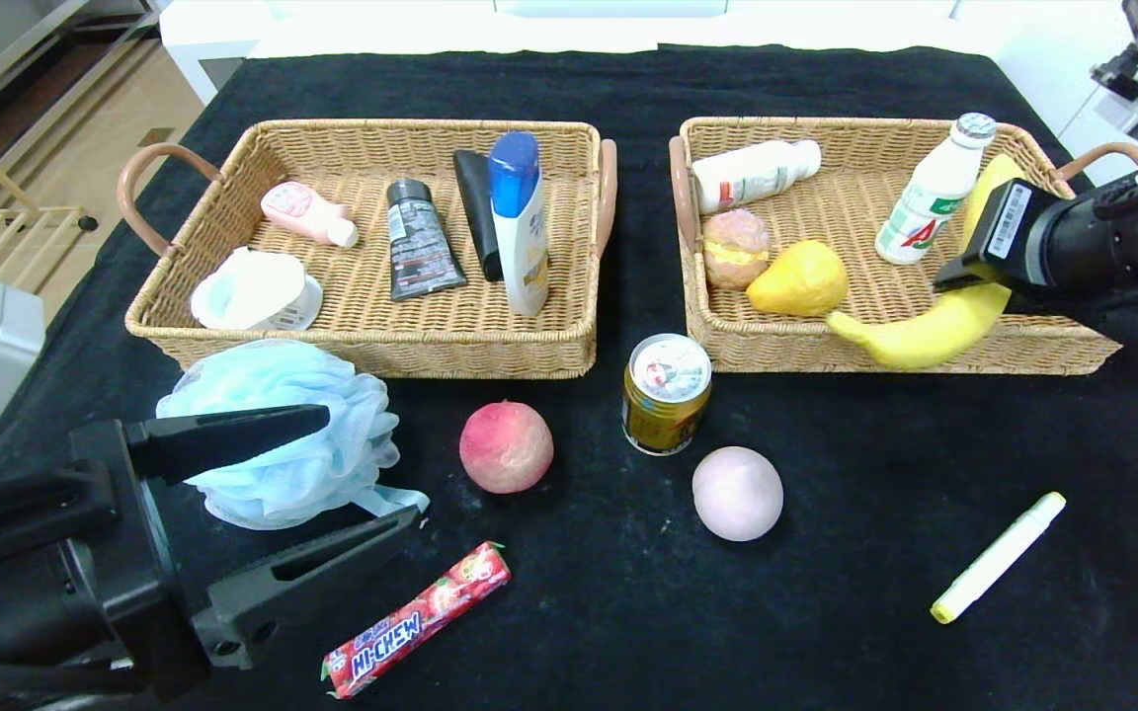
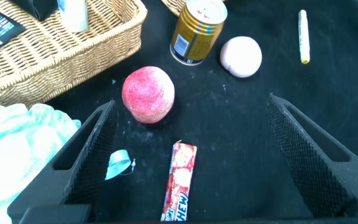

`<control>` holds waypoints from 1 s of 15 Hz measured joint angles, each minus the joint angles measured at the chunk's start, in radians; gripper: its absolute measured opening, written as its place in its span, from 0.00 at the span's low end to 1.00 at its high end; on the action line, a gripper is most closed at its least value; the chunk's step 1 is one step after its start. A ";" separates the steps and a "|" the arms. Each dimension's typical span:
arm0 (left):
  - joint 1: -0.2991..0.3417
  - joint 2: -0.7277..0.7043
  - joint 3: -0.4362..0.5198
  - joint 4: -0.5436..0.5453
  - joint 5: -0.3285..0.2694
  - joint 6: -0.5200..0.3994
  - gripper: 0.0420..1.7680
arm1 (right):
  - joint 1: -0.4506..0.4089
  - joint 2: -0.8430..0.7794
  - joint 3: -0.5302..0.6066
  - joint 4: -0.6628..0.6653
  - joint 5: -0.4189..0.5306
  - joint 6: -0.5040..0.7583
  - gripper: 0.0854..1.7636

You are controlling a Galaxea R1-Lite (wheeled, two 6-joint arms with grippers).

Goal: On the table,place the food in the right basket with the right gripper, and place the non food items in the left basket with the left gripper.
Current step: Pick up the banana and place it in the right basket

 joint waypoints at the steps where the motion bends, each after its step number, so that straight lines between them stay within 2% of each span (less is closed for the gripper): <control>1: 0.000 0.000 0.000 0.000 0.000 0.002 0.97 | -0.021 0.015 -0.029 -0.002 0.000 0.015 0.34; 5: 0.000 -0.001 0.002 0.000 0.000 0.003 0.97 | -0.068 0.071 -0.085 -0.006 -0.006 0.026 0.34; 9: 0.000 -0.007 0.001 0.000 0.000 0.003 0.97 | -0.079 0.106 -0.097 -0.131 -0.003 0.026 0.34; 15: 0.000 -0.014 0.000 0.000 0.000 0.003 0.97 | -0.099 0.141 -0.111 -0.182 -0.004 0.027 0.34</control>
